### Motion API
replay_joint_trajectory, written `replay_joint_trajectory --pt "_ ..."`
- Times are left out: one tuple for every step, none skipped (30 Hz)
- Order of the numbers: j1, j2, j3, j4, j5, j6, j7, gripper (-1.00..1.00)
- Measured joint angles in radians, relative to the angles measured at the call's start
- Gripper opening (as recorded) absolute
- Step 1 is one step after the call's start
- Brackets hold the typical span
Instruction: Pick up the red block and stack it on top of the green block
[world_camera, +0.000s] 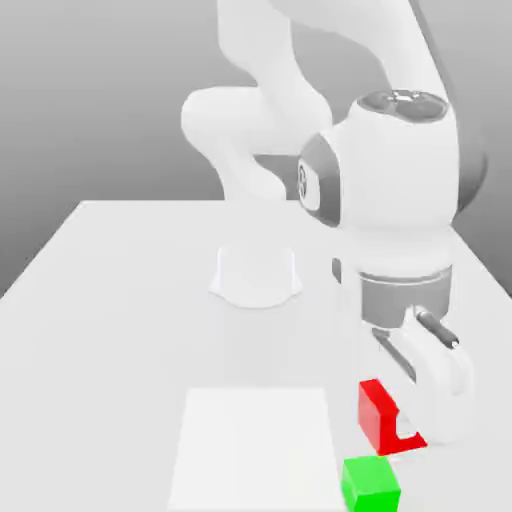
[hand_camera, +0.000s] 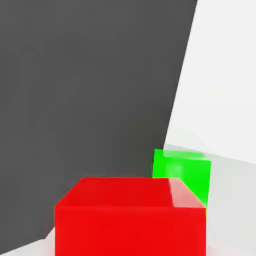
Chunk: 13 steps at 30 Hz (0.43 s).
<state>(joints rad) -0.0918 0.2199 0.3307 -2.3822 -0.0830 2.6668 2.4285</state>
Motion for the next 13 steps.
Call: replay_joint_trajectory --pt "0.008 0.026 -0.009 -0.002 -0.027 0.012 0.019 -1.0" --pt "0.023 0.053 -0.024 -0.004 -0.053 0.024 0.037 -1.0" --pt "0.04 0.08 -0.041 -0.007 -0.081 0.037 0.057 -1.0" --pt "0.057 0.105 -0.058 -0.009 -0.107 0.048 0.075 1.0" --pt "0.057 0.105 -0.058 -0.009 -0.107 0.048 0.075 1.0" --pt "0.057 0.105 -0.058 -0.009 -0.107 0.048 0.075 1.0" --pt "0.057 0.105 -0.058 -0.009 -0.107 0.048 0.075 1.0" --pt "0.057 0.105 -0.058 -0.009 -0.107 0.048 0.075 1.0" --pt "0.057 0.105 -0.058 -0.009 -0.107 0.048 0.075 1.0" --pt "0.065 0.118 -0.066 -0.01 -0.12 0.053 0.084 1.0" --pt "0.063 0.11 -0.063 -0.009 -0.111 0.049 0.078 1.0" --pt "0.052 0.093 -0.052 -0.008 -0.092 0.041 0.064 1.0" --pt "0.04 0.07 -0.041 -0.006 -0.067 0.031 0.047 1.0"
